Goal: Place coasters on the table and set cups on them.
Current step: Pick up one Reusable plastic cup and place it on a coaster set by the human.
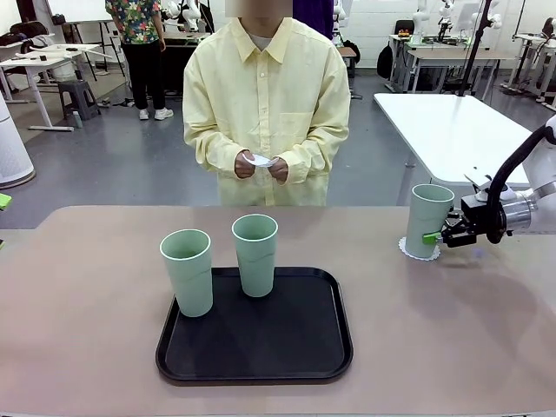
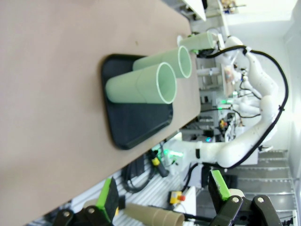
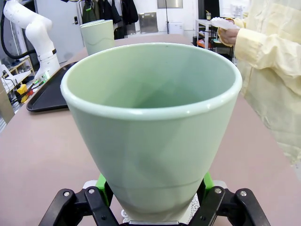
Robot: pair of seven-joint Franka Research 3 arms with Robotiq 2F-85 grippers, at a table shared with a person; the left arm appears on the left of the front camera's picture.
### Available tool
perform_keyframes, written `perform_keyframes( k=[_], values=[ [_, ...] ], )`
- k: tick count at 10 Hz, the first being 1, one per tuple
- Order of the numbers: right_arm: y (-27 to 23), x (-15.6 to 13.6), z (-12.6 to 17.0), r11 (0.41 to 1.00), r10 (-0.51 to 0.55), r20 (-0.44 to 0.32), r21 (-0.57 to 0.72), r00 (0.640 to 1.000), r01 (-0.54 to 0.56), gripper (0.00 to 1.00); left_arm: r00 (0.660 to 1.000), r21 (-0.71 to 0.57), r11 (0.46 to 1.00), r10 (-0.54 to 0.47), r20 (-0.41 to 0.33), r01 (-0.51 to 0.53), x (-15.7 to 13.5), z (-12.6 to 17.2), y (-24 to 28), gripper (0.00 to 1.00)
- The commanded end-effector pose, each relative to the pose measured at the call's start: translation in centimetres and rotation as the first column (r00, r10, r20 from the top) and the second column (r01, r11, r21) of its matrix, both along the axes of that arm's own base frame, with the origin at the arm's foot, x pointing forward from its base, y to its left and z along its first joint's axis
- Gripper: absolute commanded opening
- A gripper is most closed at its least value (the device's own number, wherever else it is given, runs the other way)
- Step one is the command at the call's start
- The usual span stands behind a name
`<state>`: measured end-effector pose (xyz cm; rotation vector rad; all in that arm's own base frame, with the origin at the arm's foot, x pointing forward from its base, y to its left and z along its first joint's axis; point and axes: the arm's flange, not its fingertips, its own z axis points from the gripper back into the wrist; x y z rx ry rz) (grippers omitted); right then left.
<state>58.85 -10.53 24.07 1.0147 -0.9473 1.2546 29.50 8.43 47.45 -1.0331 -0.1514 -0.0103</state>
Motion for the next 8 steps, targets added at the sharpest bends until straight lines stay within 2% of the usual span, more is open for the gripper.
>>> perform_keyframes(
  k=[1, 2, 3, 8],
  values=[
    [0.02, -0.10, 0.15, 1.000, 0.017, 0.027, -0.009, 0.999, -0.017, 0.82, 1.000, -0.001, 1.000, -0.007, 0.012, 0.007, -0.14, -0.14, 0.19, 1.00],
    [0.07, -0.12, 0.11, 0.999, 0.032, 0.036, -0.007, 0.999, -0.032, 0.82, 1.000, -0.001, 1.000, -0.007, 0.012, 0.007, -0.14, -0.14, 0.19, 1.00],
    [0.03, -0.14, 0.08, 0.999, 0.039, 0.030, 0.002, 0.999, -0.039, 1.00, 1.000, -0.001, 1.000, -0.007, 0.012, 0.007, -0.14, -0.14, 0.19, 1.00],
    [-0.18, -0.06, -0.10, 0.996, 0.087, -0.005, 0.013, 0.996, -0.086, 1.00, 1.000, -0.001, 1.000, -0.007, 0.012, 0.007, -0.14, -0.14, 0.19, 1.00]
  ],
)
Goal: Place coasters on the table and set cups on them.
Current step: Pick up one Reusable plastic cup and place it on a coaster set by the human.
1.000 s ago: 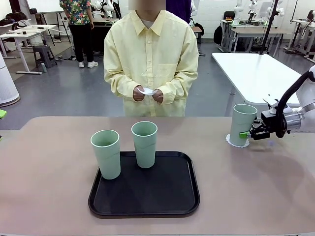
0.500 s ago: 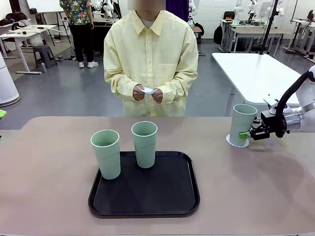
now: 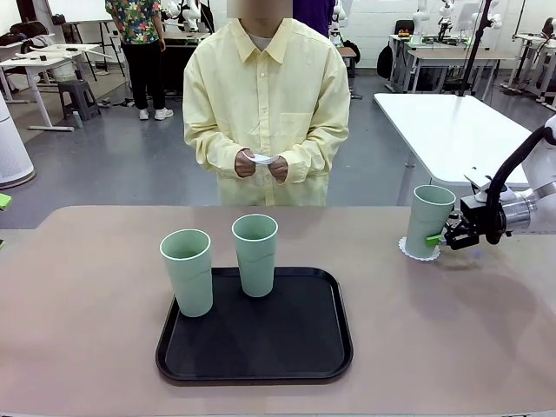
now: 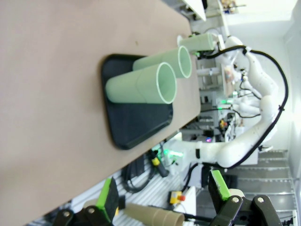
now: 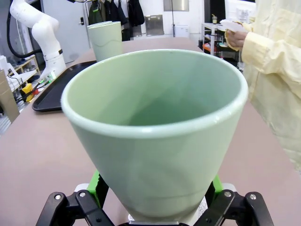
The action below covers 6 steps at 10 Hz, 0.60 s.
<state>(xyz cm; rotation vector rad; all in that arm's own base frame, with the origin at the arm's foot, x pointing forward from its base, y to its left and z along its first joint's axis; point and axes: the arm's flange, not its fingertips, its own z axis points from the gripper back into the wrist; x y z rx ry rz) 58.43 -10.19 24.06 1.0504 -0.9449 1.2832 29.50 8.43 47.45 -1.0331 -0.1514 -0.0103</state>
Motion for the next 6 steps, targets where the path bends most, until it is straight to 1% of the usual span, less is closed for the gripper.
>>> perform_keyframes(
  k=[1, 3, 6],
  values=[
    [-0.57, 0.36, -0.16, 0.999, 0.053, -0.010, -0.005, 0.999, -0.053, 1.00, 1.000, -0.001, 1.000, -0.007, 0.012, 0.007, -0.14, -0.14, 0.19, 1.00],
    [-0.74, 0.41, -0.30, 0.998, 0.063, -0.020, -0.012, 0.998, -0.064, 1.00, 1.000, -0.001, 1.000, -0.007, 0.012, 0.007, -0.14, -0.14, 0.19, 1.00],
    [-1.23, 0.63, -0.26, 0.998, 0.056, -0.008, -0.015, 0.998, -0.056, 1.00, 1.000, -0.001, 1.000, -0.007, 0.012, 0.007, -0.14, -0.14, 0.19, 1.00]
  ],
)
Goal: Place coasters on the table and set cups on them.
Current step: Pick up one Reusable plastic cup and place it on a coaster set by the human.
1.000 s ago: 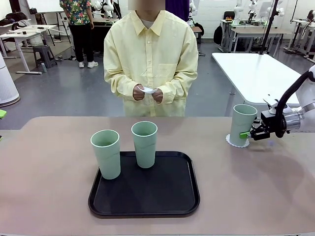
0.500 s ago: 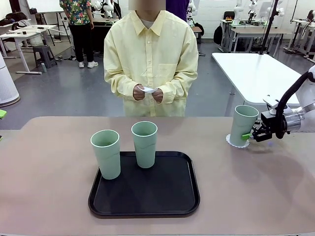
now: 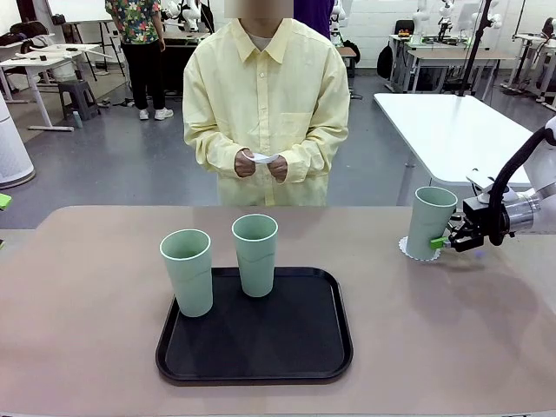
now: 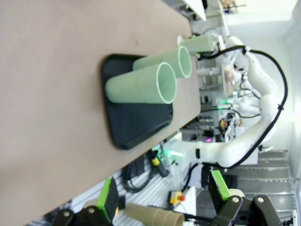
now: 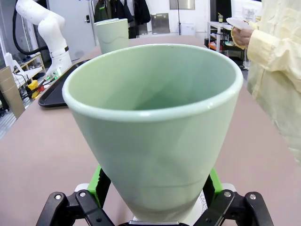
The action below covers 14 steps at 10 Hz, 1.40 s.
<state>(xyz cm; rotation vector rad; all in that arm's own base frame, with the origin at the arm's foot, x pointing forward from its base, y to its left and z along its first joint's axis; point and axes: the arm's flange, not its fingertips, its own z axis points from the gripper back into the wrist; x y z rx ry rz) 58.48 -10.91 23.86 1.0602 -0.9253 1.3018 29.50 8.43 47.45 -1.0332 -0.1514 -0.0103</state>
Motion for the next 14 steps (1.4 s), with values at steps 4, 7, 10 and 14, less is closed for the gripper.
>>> perform_keyframes(
  k=[4, 7, 10, 14],
  values=[
    [-1.0, 0.9, -0.1, 1.000, -0.001, -0.008, -0.001, 1.000, 0.001, 1.00, 1.000, -0.001, 1.000, -0.007, 0.012, 0.007, -0.1, -0.1, 0.2, 1.00],
    [-1.9, 0.6, -0.1, 1.000, -0.019, -0.016, -0.014, 1.000, 0.019, 1.00, 1.000, -0.001, 1.000, -0.007, 0.012, 0.007, -0.1, -0.1, 0.2, 1.00],
    [-3.8, 0.2, -0.6, 0.998, -0.059, -0.037, -0.027, 0.998, 0.058, 1.00, 1.000, -0.001, 1.000, -0.007, 0.012, 0.007, -0.1, -0.1, 0.2, 1.00],
    [-9.3, -4.1, 2.7, 0.966, -0.215, -0.071, -0.165, 0.974, 0.201, 1.00, 1.000, -0.001, 1.000, -0.007, 0.012, 0.007, -0.1, -0.1, 0.2, 1.00]
  ],
)
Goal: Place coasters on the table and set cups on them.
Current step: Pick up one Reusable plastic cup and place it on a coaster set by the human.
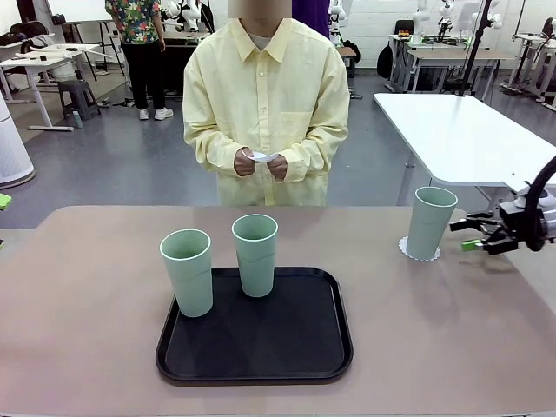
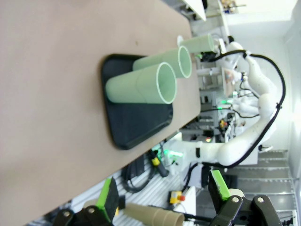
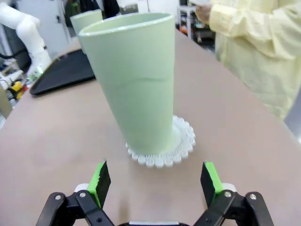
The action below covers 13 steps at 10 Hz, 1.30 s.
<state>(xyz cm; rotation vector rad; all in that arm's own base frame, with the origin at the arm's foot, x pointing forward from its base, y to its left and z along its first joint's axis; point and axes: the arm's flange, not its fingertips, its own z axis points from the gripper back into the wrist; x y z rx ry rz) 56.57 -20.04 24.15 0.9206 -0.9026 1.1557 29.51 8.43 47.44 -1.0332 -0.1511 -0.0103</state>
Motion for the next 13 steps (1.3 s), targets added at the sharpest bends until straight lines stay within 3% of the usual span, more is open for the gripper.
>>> perform_keyframes(
  k=[1, 2, 4, 7, 10, 13],
  values=[
    [-0.9, -5.1, 5.2, 0.985, -0.079, -0.089, -0.163, 0.993, 0.063, 1.00, 1.000, -0.001, 1.000, -0.007, 0.012, 0.007, -0.1, -0.1, 0.2, 1.00],
    [-1.7, -8.0, 8.3, 0.965, -0.151, -0.163, -0.238, 0.975, 0.109, 1.00, 1.000, -0.001, 1.000, -0.007, 0.012, 0.007, -0.1, -0.1, 0.2, 1.00],
    [-1.0, -12.7, 14.7, 0.930, -0.295, -0.227, -0.291, 0.928, 0.225, 1.00, 1.000, -0.001, 1.000, -0.007, 0.012, 0.007, -0.1, -0.1, 0.2, 1.00],
    [1.4, -15.8, 21.0, 0.872, -0.411, -0.380, -0.429, 0.829, 0.236, 1.00, 1.000, -0.001, 1.000, -0.007, 0.012, 0.007, -0.1, -0.1, 0.2, 1.00],
    [6.1, -15.6, 25.1, 0.725, -0.555, -0.350, -0.648, 0.754, 0.233, 1.00, 1.000, -0.001, 1.000, -0.007, 0.012, 0.007, -0.1, -0.1, 0.2, 1.00],
    [9.7, -14.5, 29.5, 0.583, -0.648, -0.306, -0.788, 0.698, 0.196, 1.00, 1.000, -0.001, 1.000, -0.007, 0.012, 0.007, -0.1, -0.1, 0.2, 1.00]
  ],
)
